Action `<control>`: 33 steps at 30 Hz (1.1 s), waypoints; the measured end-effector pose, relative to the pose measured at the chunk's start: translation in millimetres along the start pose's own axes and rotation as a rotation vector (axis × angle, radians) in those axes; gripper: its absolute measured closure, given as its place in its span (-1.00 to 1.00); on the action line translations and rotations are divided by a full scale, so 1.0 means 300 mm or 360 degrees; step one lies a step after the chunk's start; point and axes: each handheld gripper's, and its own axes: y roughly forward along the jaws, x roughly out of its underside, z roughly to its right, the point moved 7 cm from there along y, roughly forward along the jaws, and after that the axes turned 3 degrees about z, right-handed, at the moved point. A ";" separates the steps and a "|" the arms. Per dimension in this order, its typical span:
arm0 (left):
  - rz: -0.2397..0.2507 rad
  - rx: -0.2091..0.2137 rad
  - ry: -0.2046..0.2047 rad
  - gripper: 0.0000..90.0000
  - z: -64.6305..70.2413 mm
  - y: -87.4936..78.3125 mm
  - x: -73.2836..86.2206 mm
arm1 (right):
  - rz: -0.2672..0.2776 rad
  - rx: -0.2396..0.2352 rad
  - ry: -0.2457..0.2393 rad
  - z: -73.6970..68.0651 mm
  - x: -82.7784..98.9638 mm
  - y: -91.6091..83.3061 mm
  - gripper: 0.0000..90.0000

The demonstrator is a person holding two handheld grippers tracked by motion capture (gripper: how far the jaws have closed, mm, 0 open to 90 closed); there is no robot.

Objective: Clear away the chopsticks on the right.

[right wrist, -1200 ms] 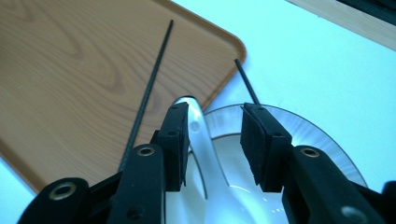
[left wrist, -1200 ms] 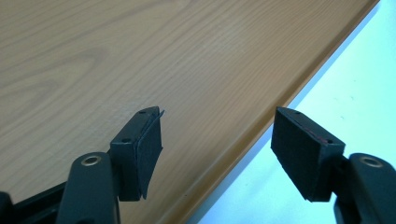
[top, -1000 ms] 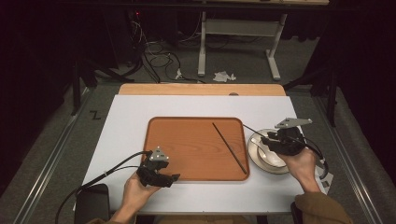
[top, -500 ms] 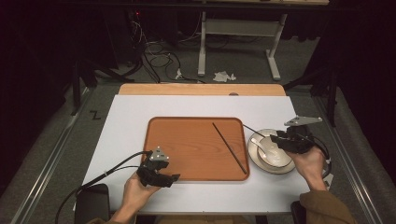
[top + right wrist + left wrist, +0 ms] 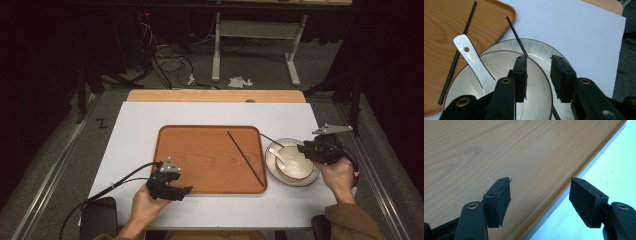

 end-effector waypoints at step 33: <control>0.0000 0.0001 0.0000 -0.26 0.000 0.000 0.000 | -0.0237 0.0046 0.0132 0.117 0.136 0.014 0.66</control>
